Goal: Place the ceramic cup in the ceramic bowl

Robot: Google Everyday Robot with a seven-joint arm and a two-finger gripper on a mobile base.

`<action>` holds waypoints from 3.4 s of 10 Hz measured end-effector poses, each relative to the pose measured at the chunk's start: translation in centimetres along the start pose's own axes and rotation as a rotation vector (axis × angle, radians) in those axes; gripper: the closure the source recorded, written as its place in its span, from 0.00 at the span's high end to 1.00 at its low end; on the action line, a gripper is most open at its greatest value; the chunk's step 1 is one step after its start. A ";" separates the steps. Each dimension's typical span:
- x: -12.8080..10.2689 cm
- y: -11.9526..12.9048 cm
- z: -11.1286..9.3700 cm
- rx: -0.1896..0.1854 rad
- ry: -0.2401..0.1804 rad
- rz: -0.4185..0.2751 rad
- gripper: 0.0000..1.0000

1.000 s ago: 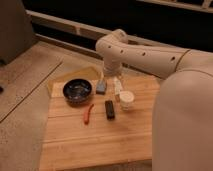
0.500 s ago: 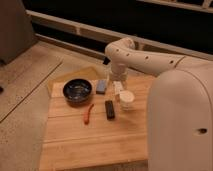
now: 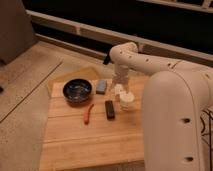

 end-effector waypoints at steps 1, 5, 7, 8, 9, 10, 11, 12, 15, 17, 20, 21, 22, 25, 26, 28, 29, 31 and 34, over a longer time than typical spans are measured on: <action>0.0 -0.1 0.7 0.005 0.021 0.001 0.65; -0.3 0.3 3.9 0.030 0.114 -0.008 0.65; 0.0 0.1 4.9 0.057 0.165 -0.022 0.51; 0.0 0.0 5.2 0.067 0.183 -0.028 0.42; -0.1 0.1 5.5 0.078 0.198 -0.033 0.27; -0.2 0.1 5.5 0.081 0.201 -0.034 0.21; -0.4 0.2 5.4 0.082 0.199 -0.035 0.09; -0.6 0.4 5.0 0.079 0.190 -0.036 0.01; -0.8 1.0 2.7 0.079 0.133 -0.027 0.00; -0.9 1.5 -0.6 0.093 0.058 -0.038 0.00; -1.0 6.4 -7.7 0.145 -0.115 -0.176 0.00; -0.8 8.7 -9.8 0.164 -0.169 -0.236 0.00; -0.5 10.5 -11.0 0.180 -0.197 -0.288 0.00; 0.3 16.1 -12.9 0.209 -0.235 -0.431 0.00; 0.4 17.3 -12.9 0.210 -0.233 -0.462 0.00; 0.4 20.9 -12.2 0.211 -0.216 -0.552 0.00; 0.3 22.1 -11.6 0.208 -0.204 -0.585 0.00; 0.0 24.5 -10.3 0.182 -0.190 -0.655 0.00; -0.3 28.6 -7.1 0.112 -0.154 -0.798 0.00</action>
